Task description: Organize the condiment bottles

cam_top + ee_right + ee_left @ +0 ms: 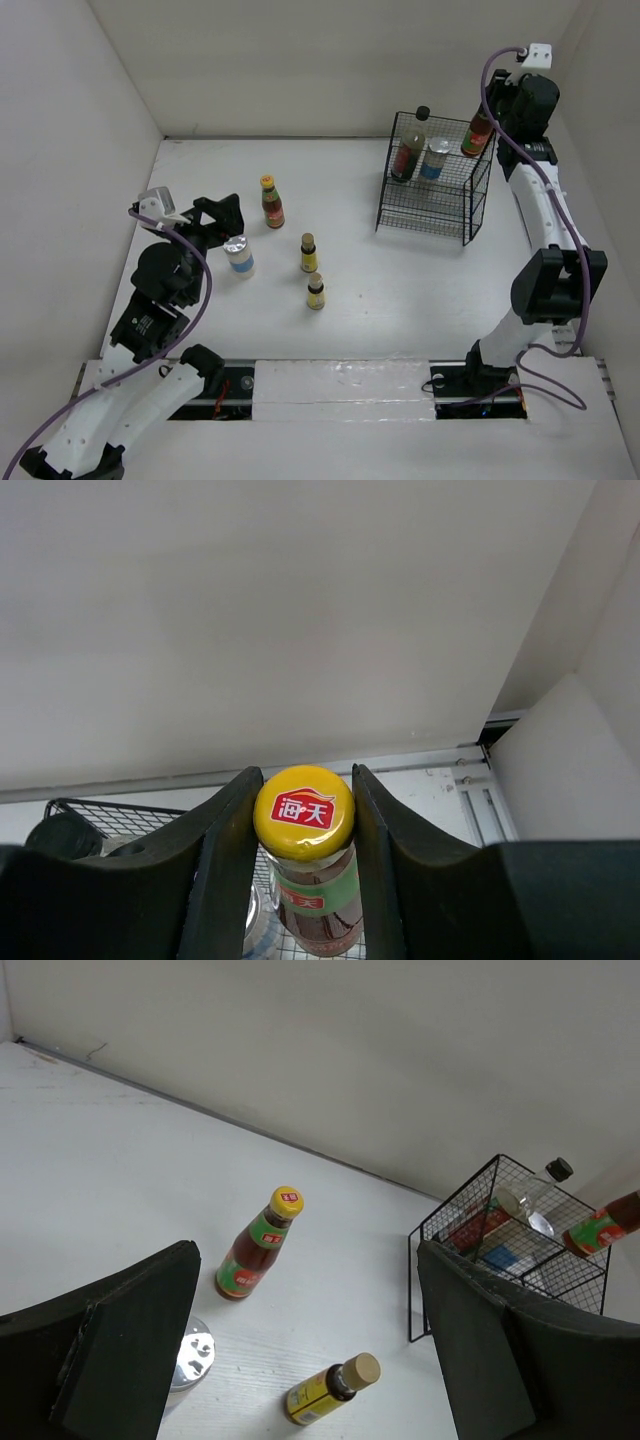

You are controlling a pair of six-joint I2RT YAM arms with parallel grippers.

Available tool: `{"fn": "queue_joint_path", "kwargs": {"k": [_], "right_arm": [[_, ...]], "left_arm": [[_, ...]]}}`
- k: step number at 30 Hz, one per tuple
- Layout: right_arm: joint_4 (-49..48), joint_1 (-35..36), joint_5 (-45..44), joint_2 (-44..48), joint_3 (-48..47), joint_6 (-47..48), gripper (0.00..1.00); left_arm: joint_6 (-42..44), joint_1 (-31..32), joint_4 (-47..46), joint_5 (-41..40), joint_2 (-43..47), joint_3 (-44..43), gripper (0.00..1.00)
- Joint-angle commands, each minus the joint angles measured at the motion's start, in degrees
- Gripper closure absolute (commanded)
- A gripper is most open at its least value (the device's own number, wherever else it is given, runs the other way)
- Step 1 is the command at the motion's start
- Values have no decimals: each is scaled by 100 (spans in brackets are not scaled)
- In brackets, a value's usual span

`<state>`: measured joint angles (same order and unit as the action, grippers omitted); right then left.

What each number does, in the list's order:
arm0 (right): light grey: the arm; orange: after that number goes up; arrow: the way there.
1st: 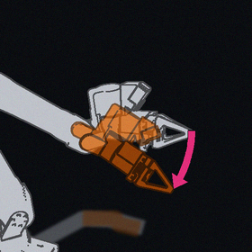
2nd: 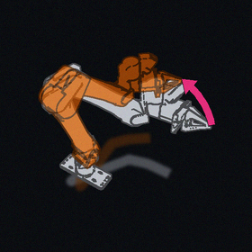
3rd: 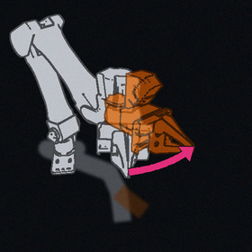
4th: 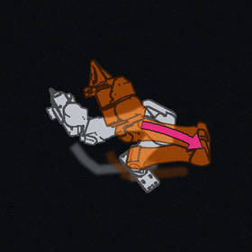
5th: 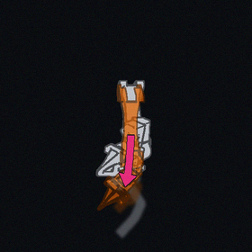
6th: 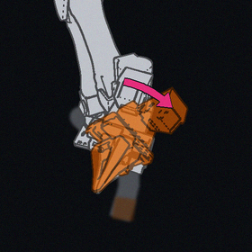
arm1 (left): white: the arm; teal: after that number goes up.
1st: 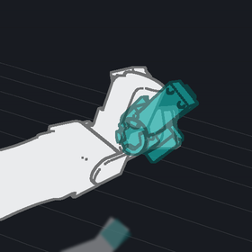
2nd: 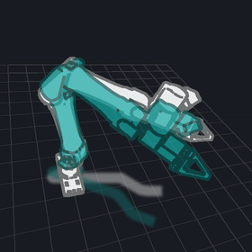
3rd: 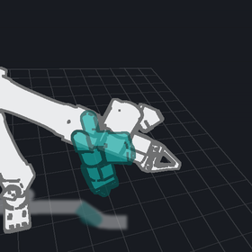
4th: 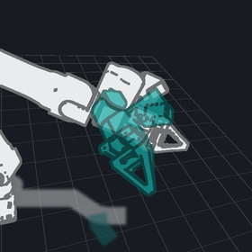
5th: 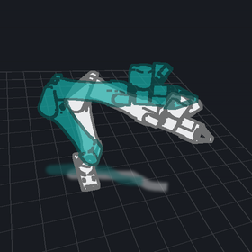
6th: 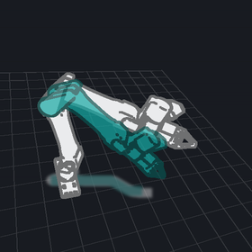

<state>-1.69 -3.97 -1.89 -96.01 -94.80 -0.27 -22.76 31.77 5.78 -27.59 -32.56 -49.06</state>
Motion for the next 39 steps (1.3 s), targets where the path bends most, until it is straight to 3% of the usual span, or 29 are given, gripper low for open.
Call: {"fn": "queue_joint_path", "kwargs": {"k": [1,6,16,22,28,33,39], "right_arm": [[-1192,-69,66,232,-275,-42,86],[-1246,-69,66,179,-215,-43,86],[-1878,-69,66,232,1314,-359,86],[-2002,-69,66,126,1658,-474,85],[-2002,-69,4,73,1939,-474,75],[-2002,-69,4,135,1992,-474,55],[-1844,-69,4,327,1869,-474,46]], "left_arm": [[88,-4,-227,-9,-40,45,14],[88,-4,-227,-9,-93,45,14],[88,-4,-227,43,-93,45,14],[88,-4,-227,44,-93,45,14],[88,-4,-227,96,-93,45,14],[88,-4,-227,149,-93,45,14],[140,-4,-227,149,-93,45,14]]}}
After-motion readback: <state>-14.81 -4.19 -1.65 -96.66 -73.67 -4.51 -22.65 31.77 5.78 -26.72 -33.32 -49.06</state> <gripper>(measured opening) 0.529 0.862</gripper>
